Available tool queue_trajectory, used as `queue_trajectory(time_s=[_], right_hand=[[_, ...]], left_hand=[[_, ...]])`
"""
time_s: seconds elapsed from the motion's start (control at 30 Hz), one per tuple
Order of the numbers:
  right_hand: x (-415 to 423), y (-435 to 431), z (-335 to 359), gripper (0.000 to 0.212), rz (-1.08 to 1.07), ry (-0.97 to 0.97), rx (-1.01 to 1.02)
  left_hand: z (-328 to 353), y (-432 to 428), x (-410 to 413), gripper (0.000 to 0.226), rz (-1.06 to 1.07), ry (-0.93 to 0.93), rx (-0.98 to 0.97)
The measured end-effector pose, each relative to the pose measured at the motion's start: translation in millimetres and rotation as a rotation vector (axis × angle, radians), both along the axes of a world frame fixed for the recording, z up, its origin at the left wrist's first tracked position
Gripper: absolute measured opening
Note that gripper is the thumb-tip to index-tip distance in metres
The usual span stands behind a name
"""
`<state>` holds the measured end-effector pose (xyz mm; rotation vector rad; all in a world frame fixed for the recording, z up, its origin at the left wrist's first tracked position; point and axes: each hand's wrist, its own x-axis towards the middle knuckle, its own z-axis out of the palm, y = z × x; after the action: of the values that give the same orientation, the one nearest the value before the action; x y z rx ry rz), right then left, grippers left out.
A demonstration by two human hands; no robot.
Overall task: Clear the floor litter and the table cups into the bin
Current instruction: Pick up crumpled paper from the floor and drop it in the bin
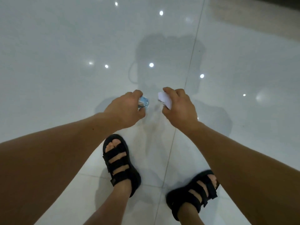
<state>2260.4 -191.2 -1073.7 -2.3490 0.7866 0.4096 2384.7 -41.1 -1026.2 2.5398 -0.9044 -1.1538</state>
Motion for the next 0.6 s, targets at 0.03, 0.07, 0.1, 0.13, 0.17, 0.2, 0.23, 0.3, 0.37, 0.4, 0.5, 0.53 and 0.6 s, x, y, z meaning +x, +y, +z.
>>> queue_trajectory(time_s=[0.03, 0.07, 0.1, 0.13, 0.17, 0.2, 0.23, 0.3, 0.37, 0.4, 0.5, 0.53, 0.6], right_hand=[[6.4, 0.8, 24.3, 0.06, 0.0, -0.012, 0.012], [12.8, 1.6, 50.3, 0.061, 0.007, -0.015, 0.023], [18.9, 2.4, 77.2, 0.062, 0.018, -0.013, 0.032], [25.1, 3.1, 104.3, 0.062, 0.027, -0.01, 0.037], [31.0, 3.7, 132.3, 0.062, 0.031, -0.01, 0.041], [36.3, 4.6, 161.3, 0.063, 0.029, -0.015, 0.049], [43.3, 4.6, 190.8, 0.063, 0.024, -0.032, 0.056], [55.0, 5.7, 249.1, 0.063, 0.011, -0.072, 0.06], [64.4, 8.5, 306.3, 0.063, 0.012, -0.107, 0.05], [68.5, 10.6, 333.9, 0.063, 0.021, -0.121, 0.044], [81.5, 20.4, 409.9, 0.065, 0.033, -0.165, 0.026], [84.9, 26.0, 433.4, 0.065, 0.042, -0.179, 0.027], [92.9, 37.3, 479.4, 0.066, 0.086, -0.204, 0.025]], left_hand=[[17.3, -3.6, 2.6, 0.048, -0.007, -0.007, 0.008], [37.3, -6.5, 5.9, 0.048, -0.009, -0.01, 0.024], [59.6, -9.1, 9.7, 0.048, -0.005, -0.007, 0.038], [83.2, -11.5, 13.9, 0.048, 0.004, -0.002, 0.042], [108.3, -13.4, 17.8, 0.048, 0.019, 0.006, 0.031], [134.8, -13.9, 21.2, 0.046, 0.039, 0.01, 0.006], [162.8, -14.2, 26.4, 0.045, 0.055, 0.001, -0.028], [220.5, -8.5, 35.3, 0.043, 0.075, -0.034, -0.077], [279.0, 0.9, 44.4, 0.045, 0.108, -0.077, -0.104], [307.3, 6.7, 48.8, 0.046, 0.127, -0.096, -0.111], [389.3, 26.0, 58.7, 0.05, 0.214, -0.149, -0.126], [415.1, 33.4, 60.3, 0.05, 0.248, -0.167, -0.128], [465.8, 48.0, 62.7, 0.05, 0.303, -0.218, -0.137]])
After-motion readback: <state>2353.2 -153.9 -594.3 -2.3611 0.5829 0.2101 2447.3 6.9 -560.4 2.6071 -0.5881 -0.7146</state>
